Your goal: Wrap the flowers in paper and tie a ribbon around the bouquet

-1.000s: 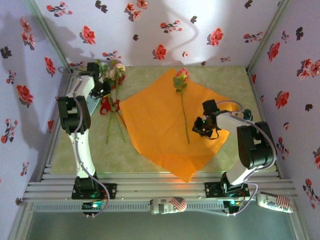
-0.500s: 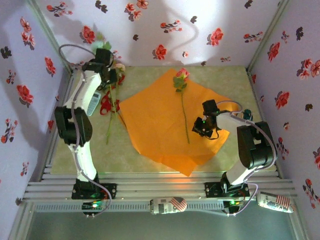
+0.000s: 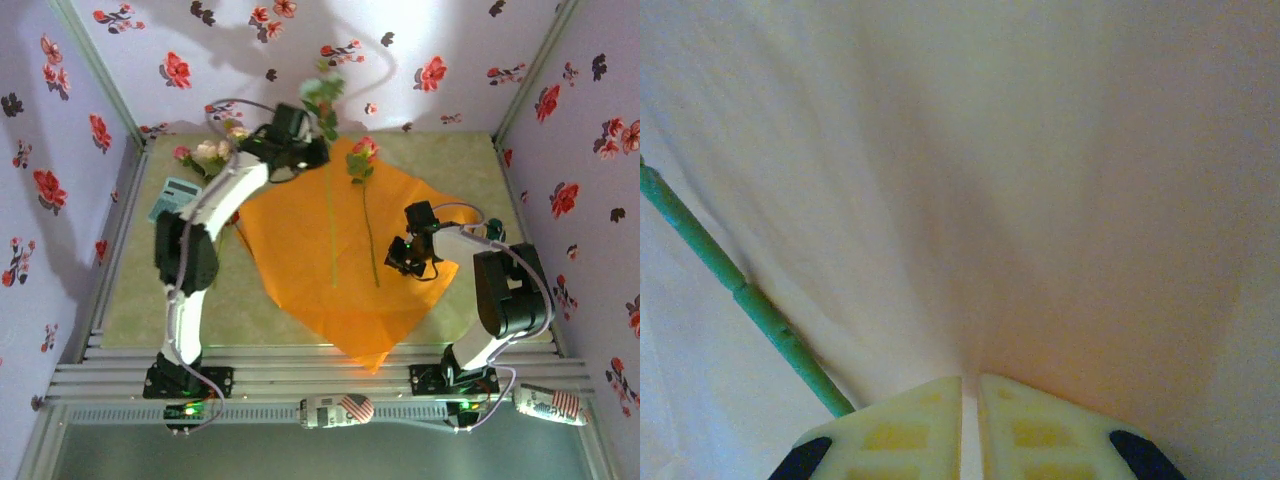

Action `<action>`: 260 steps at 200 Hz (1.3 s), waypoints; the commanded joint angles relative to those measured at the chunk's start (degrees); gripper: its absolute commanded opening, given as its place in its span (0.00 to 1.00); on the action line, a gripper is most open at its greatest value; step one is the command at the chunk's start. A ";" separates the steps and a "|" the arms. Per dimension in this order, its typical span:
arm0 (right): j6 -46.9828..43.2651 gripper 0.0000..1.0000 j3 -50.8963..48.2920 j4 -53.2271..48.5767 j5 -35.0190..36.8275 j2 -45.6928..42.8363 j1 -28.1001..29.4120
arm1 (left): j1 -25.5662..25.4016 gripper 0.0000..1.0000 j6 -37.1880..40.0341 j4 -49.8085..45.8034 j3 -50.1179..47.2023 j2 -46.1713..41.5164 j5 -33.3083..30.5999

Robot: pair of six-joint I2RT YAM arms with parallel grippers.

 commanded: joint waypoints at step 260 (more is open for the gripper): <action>-1.52 0.16 -1.08 -0.30 -0.13 -2.05 -0.26 | 25.04 0.32 14.14 -18.28 1.76 2.07 -13.96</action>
